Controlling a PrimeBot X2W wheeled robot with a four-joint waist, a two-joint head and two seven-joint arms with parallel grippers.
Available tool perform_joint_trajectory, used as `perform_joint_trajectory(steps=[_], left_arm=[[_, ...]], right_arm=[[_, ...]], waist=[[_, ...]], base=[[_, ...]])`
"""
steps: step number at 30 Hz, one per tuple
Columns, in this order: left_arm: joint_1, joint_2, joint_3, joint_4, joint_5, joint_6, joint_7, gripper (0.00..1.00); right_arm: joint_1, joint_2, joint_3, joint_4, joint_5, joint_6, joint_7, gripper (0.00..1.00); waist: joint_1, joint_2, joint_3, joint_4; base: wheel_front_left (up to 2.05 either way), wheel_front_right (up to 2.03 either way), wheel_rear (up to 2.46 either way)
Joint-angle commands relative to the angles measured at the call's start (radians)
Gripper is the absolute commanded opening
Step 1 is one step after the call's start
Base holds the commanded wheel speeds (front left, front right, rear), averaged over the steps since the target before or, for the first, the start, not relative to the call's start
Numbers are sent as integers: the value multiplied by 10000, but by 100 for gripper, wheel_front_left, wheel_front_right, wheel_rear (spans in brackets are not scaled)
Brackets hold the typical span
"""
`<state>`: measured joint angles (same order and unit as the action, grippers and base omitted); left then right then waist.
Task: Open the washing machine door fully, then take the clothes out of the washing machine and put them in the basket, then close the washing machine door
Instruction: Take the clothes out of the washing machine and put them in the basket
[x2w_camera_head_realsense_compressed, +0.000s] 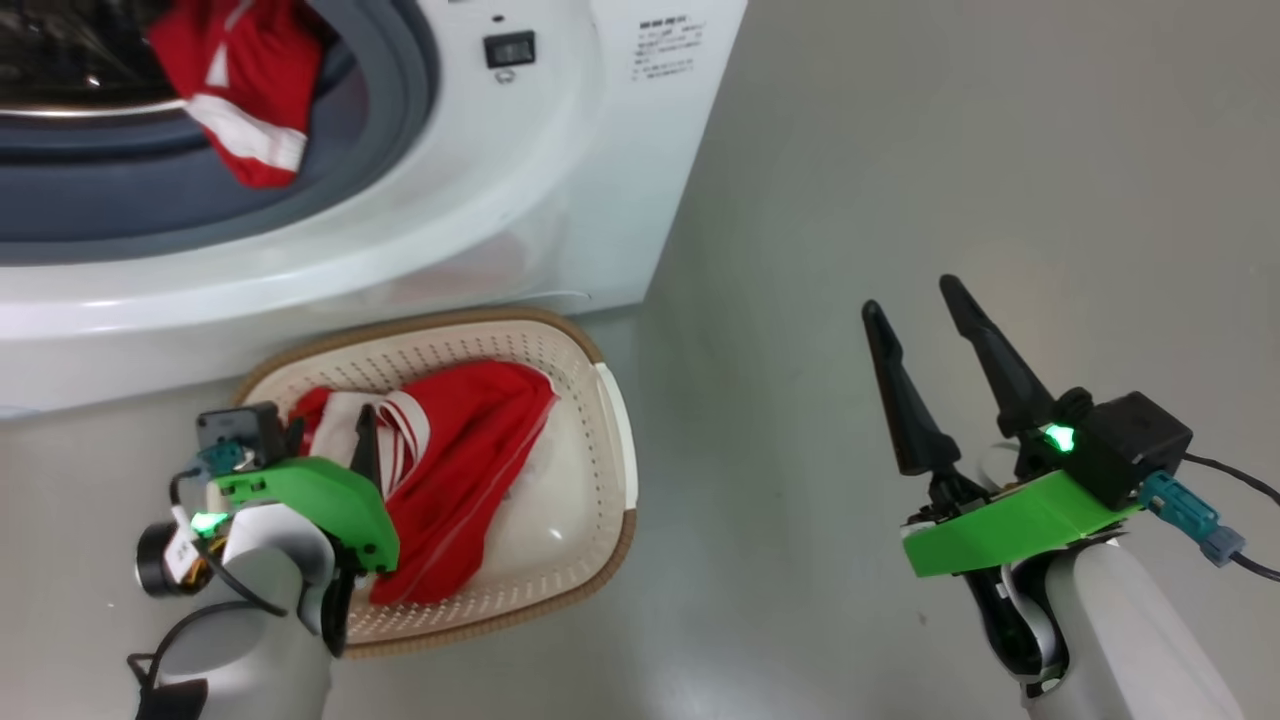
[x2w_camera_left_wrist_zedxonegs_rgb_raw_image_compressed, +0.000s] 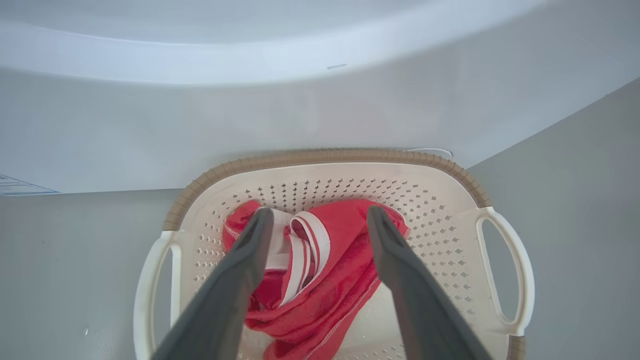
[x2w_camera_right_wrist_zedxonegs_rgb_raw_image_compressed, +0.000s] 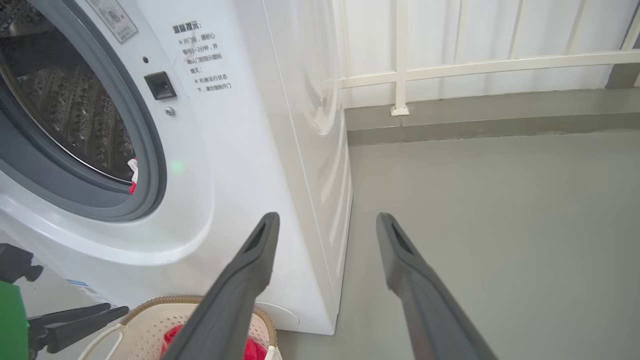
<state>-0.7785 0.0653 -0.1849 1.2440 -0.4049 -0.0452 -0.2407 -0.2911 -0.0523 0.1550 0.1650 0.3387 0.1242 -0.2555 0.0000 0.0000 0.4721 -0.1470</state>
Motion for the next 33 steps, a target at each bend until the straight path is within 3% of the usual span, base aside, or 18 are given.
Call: perform_joint_trajectory(steps=[1, 13, 24, 33], left_arm=[[319, 231, 114, -351, 63, 42, -157, 100], [2047, 88, 599, -4024, 471, 485, -208, 100], [3692, 43, 857, -6737, 891, 313, -209, 100], [4814, 119, 1156, -7996, 1082, 267, -210, 100]], right_arm=[[231, 20, 59, -150, -136, 65, -63, 100], [688, 20, -718, -75, -703, 65, -63, 100], [1253, 20, -1046, 120, -936, 65, -63, 100], [1655, 20, -1121, 25, -906, 65, -63, 100]], waist=[[0, 0, -441, 335], [0, 0, -1614, 1082], [0, 0, -2712, 1300], [0, 0, -3394, 1231]], base=[[0, 0, 0], [0, 0, 0], [0, 0, 0], [0, 0, 0]])
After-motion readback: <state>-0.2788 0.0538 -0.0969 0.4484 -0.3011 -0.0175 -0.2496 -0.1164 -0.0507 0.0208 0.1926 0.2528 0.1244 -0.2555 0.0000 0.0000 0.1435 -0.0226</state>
